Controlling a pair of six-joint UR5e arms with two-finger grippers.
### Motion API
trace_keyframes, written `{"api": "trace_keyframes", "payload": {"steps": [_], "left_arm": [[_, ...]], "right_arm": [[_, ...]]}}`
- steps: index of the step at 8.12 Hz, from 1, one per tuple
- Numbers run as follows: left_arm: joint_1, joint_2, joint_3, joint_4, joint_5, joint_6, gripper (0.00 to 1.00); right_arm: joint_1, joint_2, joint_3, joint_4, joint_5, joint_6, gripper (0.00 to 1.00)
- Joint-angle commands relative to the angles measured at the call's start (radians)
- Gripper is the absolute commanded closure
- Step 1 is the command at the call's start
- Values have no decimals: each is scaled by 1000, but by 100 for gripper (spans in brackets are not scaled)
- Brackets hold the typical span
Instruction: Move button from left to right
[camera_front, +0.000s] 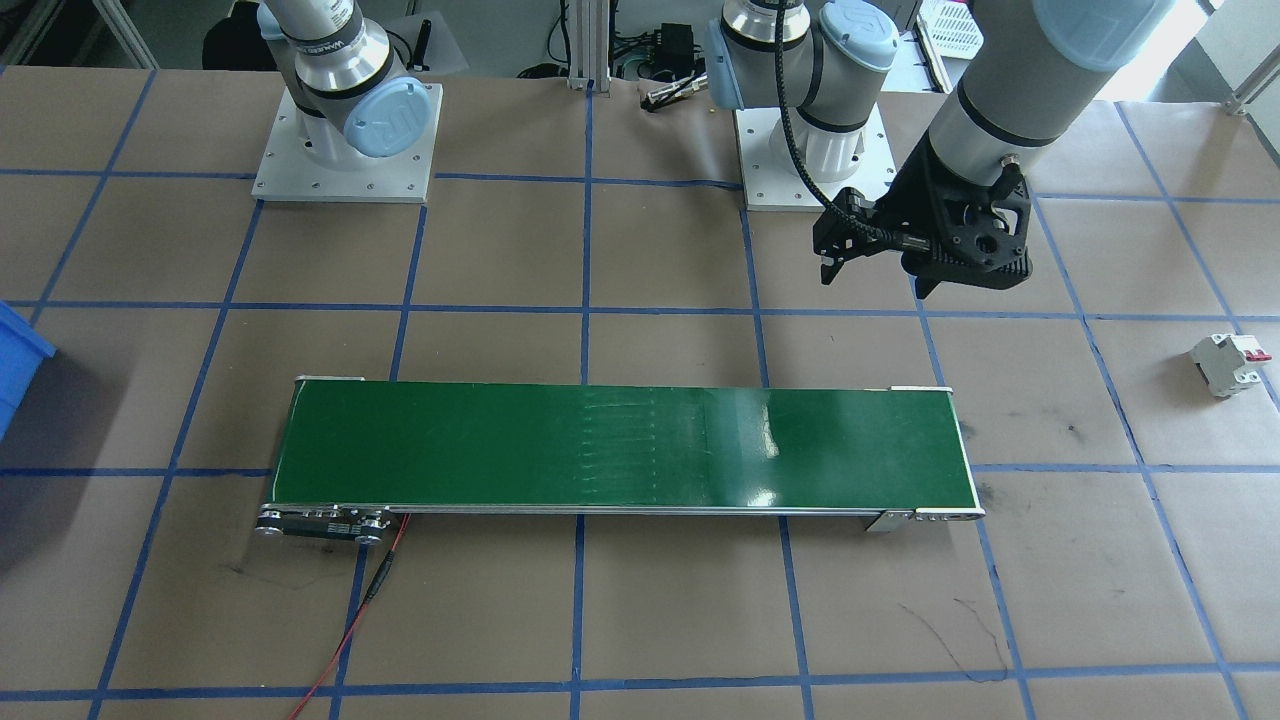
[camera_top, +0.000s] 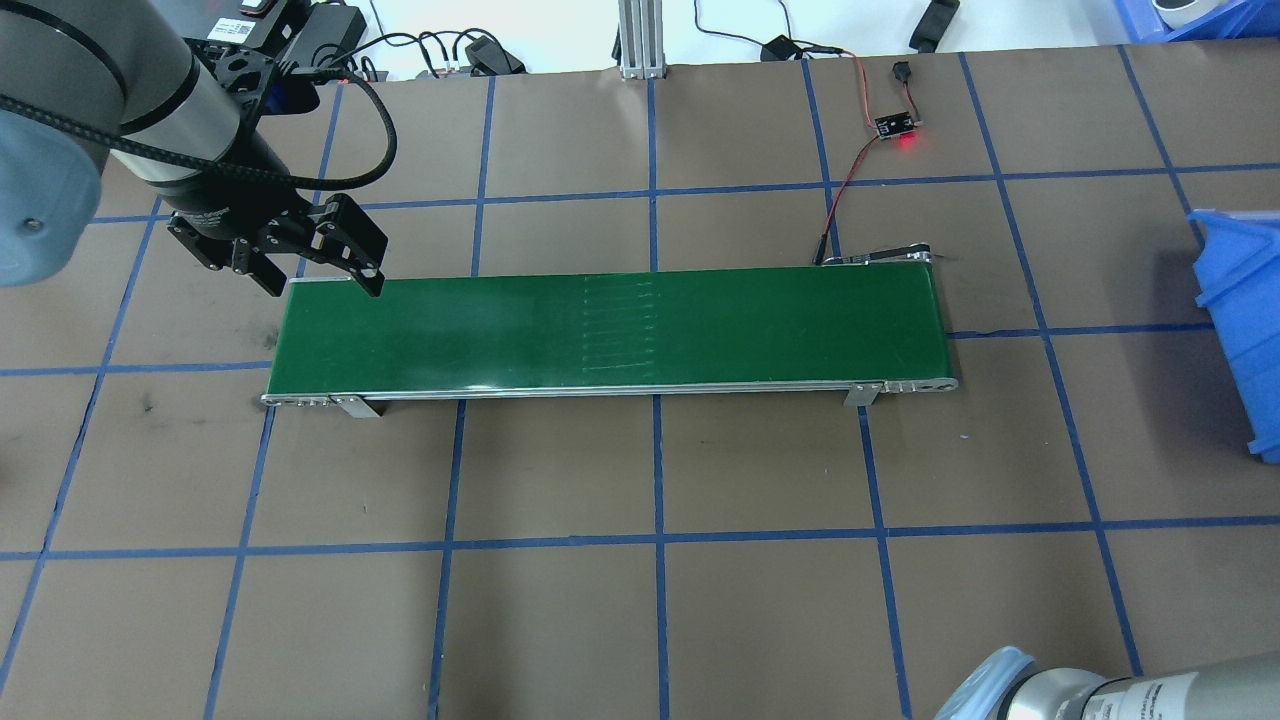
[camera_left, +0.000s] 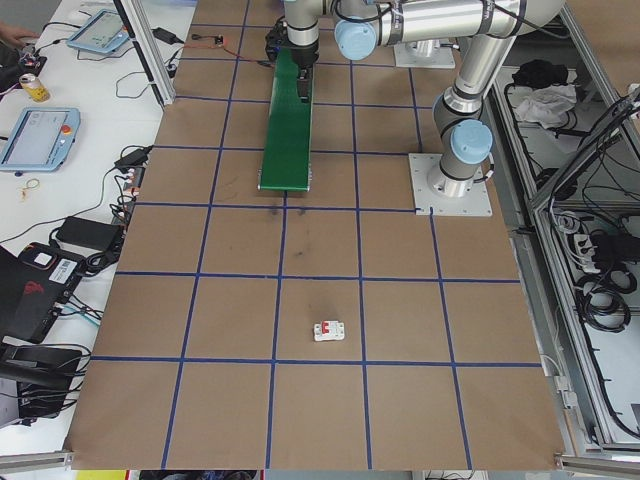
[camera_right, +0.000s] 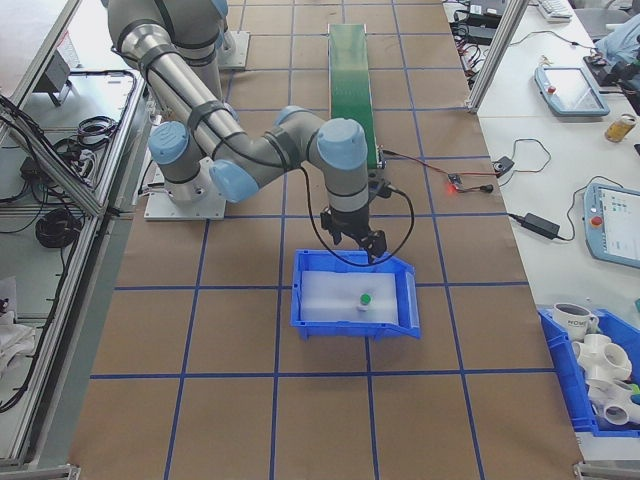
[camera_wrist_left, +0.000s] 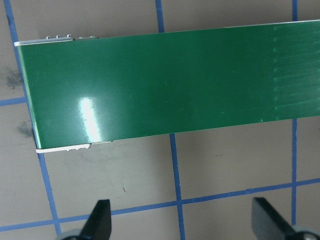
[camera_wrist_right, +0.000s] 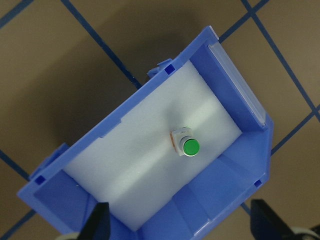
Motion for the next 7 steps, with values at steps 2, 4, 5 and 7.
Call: {"api": "trace_keyframes", "payload": {"steps": [2,4,5,7], "left_arm": [[-1,-3,-1,0,8,0,0],[-1,-3,0,1,0,-1,0],[-1,-3,-2,0,-3,-1,0],[-1,-3,-4,1,6,0,0]], "right_arm": [[123,-206,-11,307,-23,458,0],[328,-271,-21,413,-68,784,0],[431,-282,-22,436,-71,966,0],[606,-294,-24,440,-71,1217,0]]}}
